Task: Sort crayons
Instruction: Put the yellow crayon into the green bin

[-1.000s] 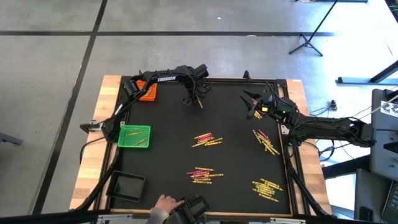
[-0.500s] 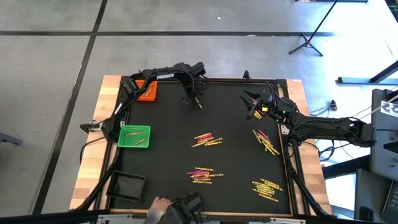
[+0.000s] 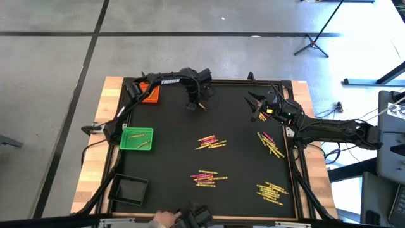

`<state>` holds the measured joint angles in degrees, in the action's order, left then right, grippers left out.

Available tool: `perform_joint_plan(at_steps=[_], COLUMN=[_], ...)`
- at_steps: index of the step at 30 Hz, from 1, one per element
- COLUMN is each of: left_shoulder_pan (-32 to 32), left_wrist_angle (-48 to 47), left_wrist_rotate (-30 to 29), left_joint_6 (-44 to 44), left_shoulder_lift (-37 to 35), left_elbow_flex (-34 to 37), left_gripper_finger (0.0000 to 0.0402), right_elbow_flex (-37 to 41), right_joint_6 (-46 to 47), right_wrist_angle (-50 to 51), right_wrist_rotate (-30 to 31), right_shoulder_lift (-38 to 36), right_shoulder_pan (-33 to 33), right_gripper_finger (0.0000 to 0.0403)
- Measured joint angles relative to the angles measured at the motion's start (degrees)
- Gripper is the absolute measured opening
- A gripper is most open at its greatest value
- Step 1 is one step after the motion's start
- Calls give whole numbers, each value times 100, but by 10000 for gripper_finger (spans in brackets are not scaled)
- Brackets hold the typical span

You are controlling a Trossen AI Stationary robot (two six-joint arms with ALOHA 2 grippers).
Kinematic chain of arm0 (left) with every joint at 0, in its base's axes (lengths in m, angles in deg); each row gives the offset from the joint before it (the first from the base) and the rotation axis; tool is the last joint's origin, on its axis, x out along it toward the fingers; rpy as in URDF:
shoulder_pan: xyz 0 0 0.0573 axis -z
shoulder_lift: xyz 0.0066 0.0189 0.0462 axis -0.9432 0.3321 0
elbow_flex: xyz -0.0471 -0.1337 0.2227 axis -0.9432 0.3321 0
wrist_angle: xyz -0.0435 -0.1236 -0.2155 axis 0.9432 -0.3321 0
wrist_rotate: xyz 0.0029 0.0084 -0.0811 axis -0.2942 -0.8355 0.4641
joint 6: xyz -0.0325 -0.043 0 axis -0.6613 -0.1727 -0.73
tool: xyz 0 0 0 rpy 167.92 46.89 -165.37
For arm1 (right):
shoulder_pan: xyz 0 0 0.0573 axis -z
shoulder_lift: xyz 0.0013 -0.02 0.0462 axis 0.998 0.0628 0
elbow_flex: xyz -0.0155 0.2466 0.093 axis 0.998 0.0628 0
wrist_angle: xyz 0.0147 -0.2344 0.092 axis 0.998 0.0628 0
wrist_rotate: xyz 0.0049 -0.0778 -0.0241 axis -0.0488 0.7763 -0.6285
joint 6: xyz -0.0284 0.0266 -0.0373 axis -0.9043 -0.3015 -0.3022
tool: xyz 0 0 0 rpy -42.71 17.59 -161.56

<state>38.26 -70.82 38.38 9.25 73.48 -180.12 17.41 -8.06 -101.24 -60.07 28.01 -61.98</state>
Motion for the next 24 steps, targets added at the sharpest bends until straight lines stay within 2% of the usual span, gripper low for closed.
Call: perform_joint_plan(at_steps=[10,14,21,24], left_shoulder_pan=[172,244,540,739], left_wrist_angle=[-149,-311,-1821,-2341], left_wrist_rotate=[-356,-510,-593,-545], left_joint_6=[-397,-668,-1595,-2072], left_shoulder_lift=[-30,-52,-191,-484], left_elbow_flex=[0,-80,-790,-940], left_gripper_finger=[8,11,12,7], right_elbow_flex=[0,0,-2,-2], right_joint_6=[-2,-107,-136,-136], right_wrist_angle=[-55,-68,-89,-87], right_wrist_rotate=[0,2,1,0], right_shoulder_lift=[0,0,0,0], right_shoulder_pan=[-1,1,1,1], right_gripper_finger=[154,154,154,154])
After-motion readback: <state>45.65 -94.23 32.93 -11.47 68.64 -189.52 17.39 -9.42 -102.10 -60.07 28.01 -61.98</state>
